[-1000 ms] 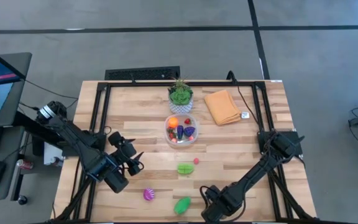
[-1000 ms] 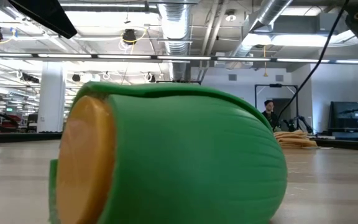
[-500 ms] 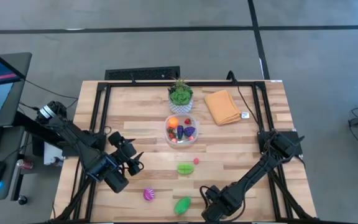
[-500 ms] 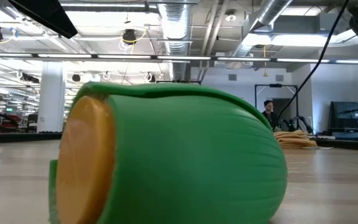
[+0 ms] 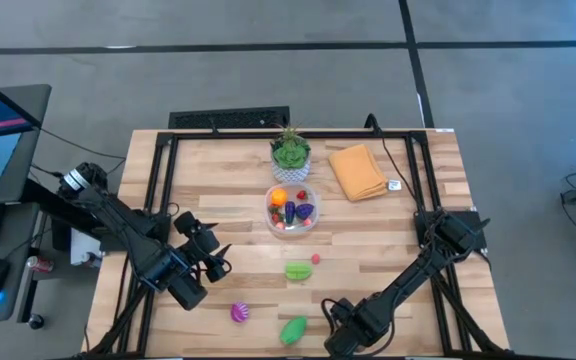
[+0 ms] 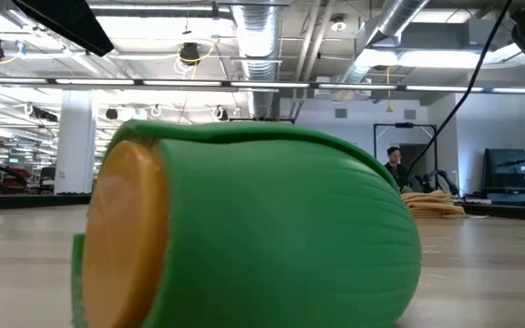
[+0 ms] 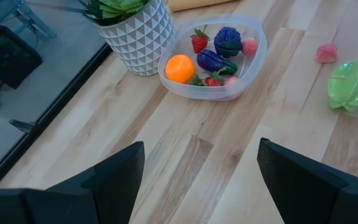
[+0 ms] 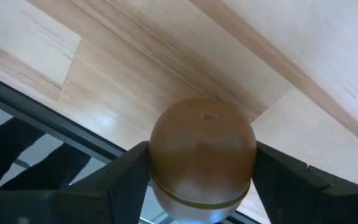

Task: Pick and placing Produce into tupperware
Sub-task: Put the brown kiwi into the transparent bin

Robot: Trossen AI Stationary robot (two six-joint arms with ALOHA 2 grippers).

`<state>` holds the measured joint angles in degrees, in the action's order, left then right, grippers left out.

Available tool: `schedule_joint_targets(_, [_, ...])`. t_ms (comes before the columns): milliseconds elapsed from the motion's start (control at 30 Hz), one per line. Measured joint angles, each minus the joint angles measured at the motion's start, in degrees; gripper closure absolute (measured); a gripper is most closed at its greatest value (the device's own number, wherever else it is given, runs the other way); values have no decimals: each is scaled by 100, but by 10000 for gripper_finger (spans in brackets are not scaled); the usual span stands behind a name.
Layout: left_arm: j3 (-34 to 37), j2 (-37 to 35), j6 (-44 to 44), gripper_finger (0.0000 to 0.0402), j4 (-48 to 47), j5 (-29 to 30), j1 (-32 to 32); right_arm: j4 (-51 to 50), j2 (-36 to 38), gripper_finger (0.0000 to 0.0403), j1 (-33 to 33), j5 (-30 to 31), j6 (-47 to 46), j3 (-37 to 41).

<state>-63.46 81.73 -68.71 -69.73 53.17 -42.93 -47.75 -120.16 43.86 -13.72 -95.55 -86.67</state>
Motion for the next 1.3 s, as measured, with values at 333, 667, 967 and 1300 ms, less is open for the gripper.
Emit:
schedule_joint_targets(333, [0, -1, -2, 100, 0, 0, -1, 2, 2, 133, 0, -2, 4, 0])
schedule_joint_targets(667, [0, 1, -4, 100, 0, -2, -1, -26, 2, 132, 0, 3, 6, 0])
schedule_joint_targets(967, [0, -1, -7, 100, 0, -2, 0, -333, 51, 132, 0, 67, 8, 0])
schedule_joint_targets(1300, [0, 0, -7, 100, 2, -2, -1, -738, 360, 132, -38, 451, 9, -6])
